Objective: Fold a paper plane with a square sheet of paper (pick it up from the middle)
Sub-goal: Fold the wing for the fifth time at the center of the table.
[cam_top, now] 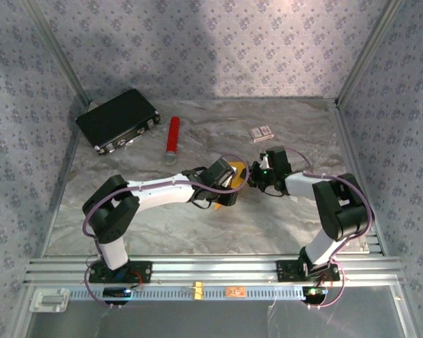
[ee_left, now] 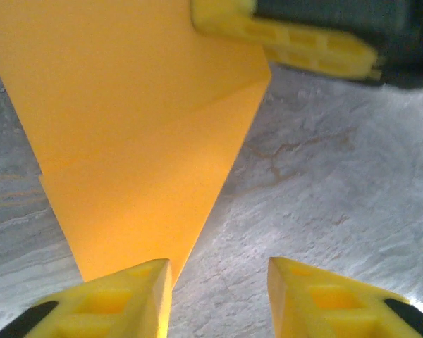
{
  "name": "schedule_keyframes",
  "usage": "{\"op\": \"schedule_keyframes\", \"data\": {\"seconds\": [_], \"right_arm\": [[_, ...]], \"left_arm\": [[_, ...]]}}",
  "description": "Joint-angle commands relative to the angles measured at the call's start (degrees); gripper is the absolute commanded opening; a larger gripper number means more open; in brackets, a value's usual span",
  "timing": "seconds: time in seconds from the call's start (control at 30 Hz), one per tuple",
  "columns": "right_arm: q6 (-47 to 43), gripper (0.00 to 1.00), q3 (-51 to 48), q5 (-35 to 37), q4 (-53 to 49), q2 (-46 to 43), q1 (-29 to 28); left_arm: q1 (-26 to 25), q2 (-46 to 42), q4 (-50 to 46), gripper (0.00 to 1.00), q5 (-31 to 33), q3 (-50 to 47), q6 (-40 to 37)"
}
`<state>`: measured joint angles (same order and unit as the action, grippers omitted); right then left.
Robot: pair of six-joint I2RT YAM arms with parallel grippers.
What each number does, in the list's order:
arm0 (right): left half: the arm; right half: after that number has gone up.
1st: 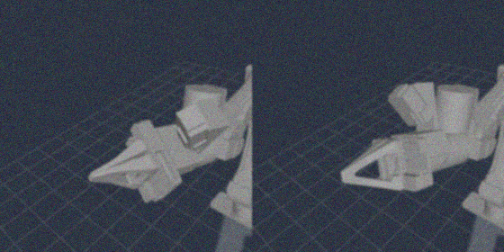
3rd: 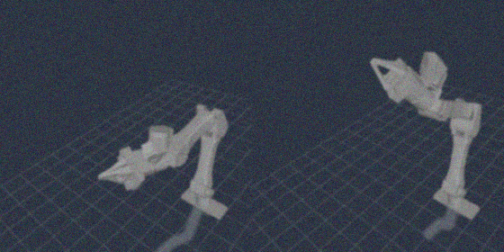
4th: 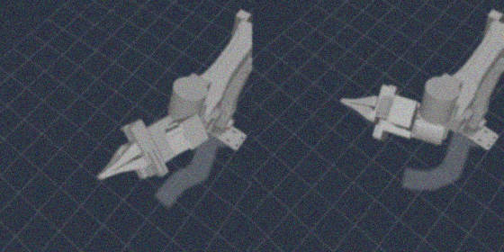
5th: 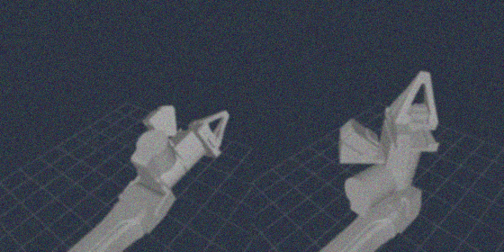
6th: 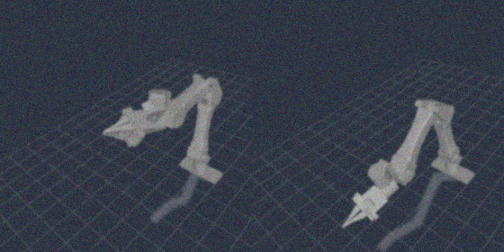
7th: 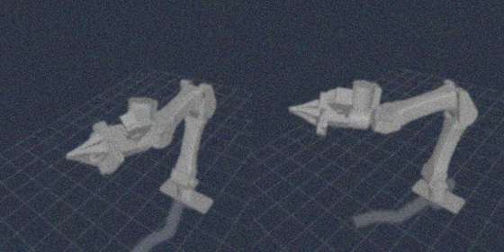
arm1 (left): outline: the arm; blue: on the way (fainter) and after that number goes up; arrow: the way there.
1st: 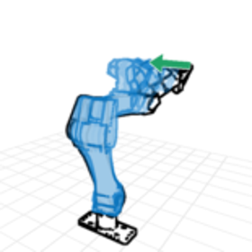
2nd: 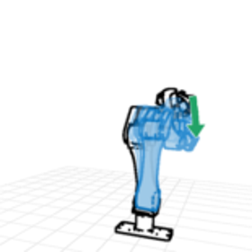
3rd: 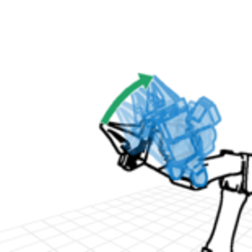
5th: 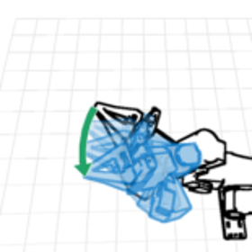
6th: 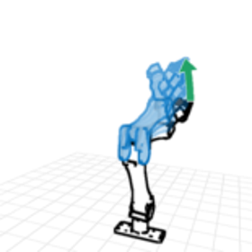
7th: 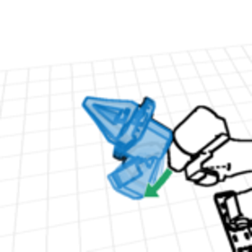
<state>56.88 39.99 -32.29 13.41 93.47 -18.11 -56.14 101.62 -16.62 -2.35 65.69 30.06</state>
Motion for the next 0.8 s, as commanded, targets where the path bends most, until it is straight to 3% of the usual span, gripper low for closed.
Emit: {"op": "schedule_keyframes", "data": {"seconds": [0.0,0.37,0.77], "right_arm": [[2.2,0.04,0.0,0.1,0.5,-1.1,-0.4],[2.6,0.05,0.1,0.4,0.2,-1.9,-1.0],[2.9,0.05,-0.3,-0.1,0.7,-1.9,-0.4]], "left_arm": [[-1.7,1.7,-4.1,0.45,5.5,3.6,-4.2],[-4.2,5.9,-6.8,0.46,11.9,6.6,-5.7],[-4.8,7.2,-6.6,0.39,14.4,5.9,-4.4]]}}
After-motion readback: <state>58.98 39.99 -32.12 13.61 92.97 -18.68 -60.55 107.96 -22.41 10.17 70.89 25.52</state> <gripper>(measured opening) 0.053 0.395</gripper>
